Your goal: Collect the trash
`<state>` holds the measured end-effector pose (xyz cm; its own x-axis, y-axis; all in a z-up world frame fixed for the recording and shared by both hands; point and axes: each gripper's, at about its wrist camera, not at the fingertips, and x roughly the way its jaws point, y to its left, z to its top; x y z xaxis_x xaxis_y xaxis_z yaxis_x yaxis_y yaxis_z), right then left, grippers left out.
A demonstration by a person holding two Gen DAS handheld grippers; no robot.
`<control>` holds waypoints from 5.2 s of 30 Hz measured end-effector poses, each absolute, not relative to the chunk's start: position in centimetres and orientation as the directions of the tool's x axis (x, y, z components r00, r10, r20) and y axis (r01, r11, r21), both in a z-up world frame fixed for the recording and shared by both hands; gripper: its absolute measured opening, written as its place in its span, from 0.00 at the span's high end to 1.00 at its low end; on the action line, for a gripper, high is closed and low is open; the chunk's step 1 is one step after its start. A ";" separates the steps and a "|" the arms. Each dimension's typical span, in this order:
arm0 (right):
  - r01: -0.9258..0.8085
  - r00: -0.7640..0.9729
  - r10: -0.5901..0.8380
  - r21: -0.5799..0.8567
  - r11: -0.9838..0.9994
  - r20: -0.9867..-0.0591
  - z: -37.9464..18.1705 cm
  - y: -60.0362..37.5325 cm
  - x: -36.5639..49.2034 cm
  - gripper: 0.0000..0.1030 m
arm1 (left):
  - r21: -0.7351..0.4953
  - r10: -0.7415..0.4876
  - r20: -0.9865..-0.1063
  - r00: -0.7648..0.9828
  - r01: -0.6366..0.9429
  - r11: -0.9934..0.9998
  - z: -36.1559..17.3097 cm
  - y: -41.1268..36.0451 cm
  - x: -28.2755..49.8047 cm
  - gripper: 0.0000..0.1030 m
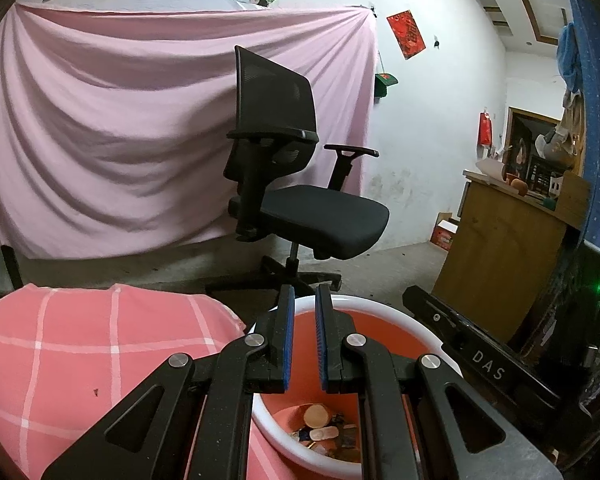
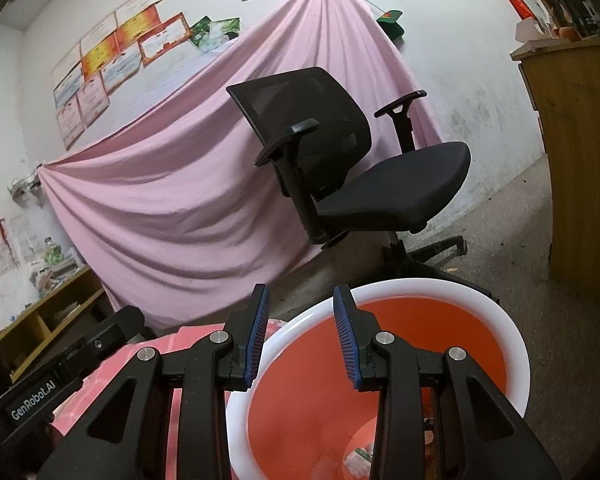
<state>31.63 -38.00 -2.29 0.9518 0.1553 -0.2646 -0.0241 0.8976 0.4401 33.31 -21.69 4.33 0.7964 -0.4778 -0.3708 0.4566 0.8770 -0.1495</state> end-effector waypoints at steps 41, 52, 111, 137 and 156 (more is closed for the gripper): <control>-0.030 0.967 0.105 0.305 0.952 -0.233 0.1 -34.1 29.7 0.00 | -0.106 -0.169 -0.317 0.933 0.142 0.984 5.1 -11.5 29.5 0.02; -0.058 0.978 0.102 0.237 0.970 -0.179 1.7 -31.7 26.4 0.00 | -0.119 -0.130 -0.286 0.949 0.099 0.988 5.4 -8.1 26.4 0.02; -0.109 0.987 0.122 0.119 0.987 -0.105 3.4 -21.4 9.0 0.00 | -0.114 -0.053 -0.219 0.974 0.029 0.993 3.8 2.7 8.5 0.02; -0.100 0.978 0.114 0.093 0.991 -0.173 -1.2 -19.8 6.2 0.00 | -0.024 -0.114 -0.259 0.959 0.112 0.993 -1.0 1.9 5.0 0.02; -0.089 0.965 0.110 0.095 0.992 -0.239 -2.7 -19.9 7.1 0.00 | -0.062 -0.102 -0.284 0.953 0.087 0.994 -2.1 3.9 6.0 0.02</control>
